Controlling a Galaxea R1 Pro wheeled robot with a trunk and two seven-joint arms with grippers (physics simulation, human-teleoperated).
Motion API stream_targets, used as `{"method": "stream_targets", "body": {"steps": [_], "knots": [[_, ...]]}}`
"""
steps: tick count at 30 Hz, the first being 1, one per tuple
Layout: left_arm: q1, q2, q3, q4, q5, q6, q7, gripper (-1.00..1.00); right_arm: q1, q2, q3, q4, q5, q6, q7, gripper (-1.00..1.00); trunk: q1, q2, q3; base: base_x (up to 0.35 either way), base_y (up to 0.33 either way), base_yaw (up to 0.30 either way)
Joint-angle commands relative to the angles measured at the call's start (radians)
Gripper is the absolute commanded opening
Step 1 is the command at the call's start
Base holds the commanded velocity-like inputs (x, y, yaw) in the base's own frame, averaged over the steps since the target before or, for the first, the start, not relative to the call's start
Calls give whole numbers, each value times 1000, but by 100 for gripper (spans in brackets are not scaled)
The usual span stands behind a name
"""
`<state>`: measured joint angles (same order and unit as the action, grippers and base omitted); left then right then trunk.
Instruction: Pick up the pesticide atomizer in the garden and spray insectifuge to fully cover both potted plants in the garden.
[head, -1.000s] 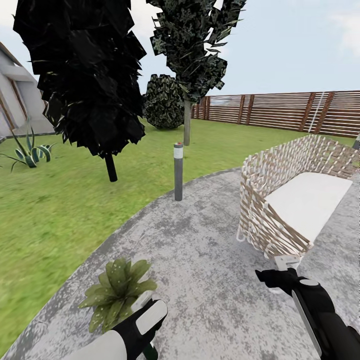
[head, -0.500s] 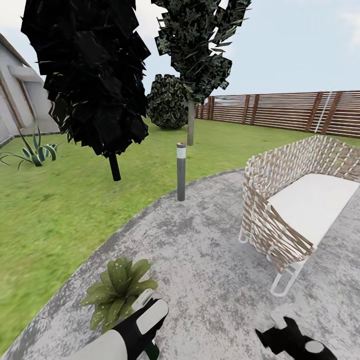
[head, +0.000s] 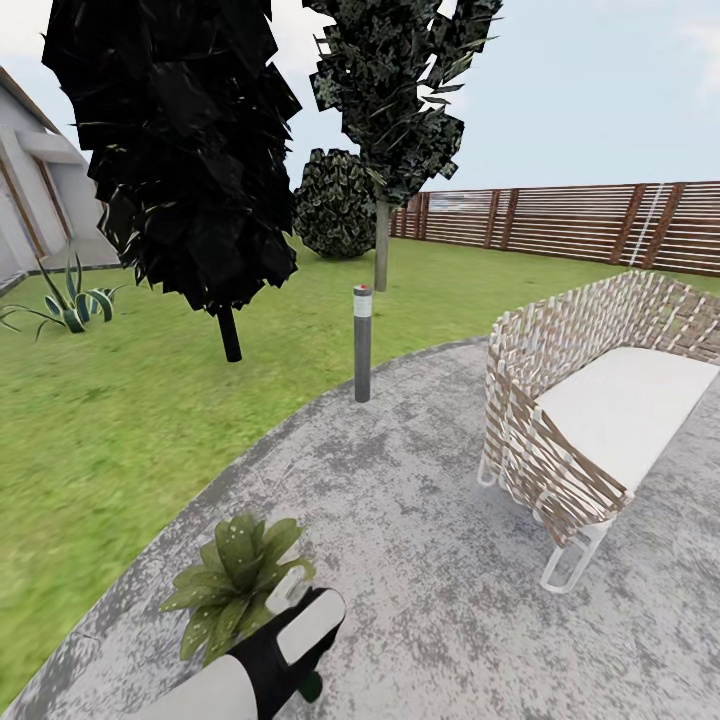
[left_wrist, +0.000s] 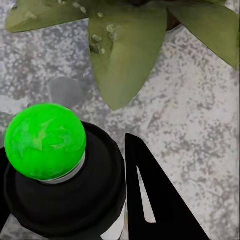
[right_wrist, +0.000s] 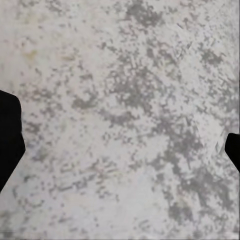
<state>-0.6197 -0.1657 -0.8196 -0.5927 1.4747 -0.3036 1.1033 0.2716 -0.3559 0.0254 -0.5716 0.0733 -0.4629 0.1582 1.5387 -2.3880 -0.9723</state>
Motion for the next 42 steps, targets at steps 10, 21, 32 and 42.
{"method": "stream_targets", "body": {"steps": [10, 21, 32, 42], "knots": [[0, 0, -95, 0, 1, -87, -4, -100, -5, 0, 4, 38, 7, -4, -5, 100, 0, 0, 0, 19, -44, 0], [0, 3, -95, 11, 4, -88, -53, -100, -5, 0, 8, 37, 11, -12, -5, 100, 0, 0, 0, 105, -121, 2], [0, 3, -95, 18, 5, -89, -54, -100, -5, 0, 10, 38, 13, -13, -5, 100, 0, 0, 0, 269, -60, 204], [0, 2, -94, 19, 14, -89, -55, -100, -5, 0, 10, 38, 13, -13, -5, 100, 0, 0, 0, -154, -1, 30]]}}
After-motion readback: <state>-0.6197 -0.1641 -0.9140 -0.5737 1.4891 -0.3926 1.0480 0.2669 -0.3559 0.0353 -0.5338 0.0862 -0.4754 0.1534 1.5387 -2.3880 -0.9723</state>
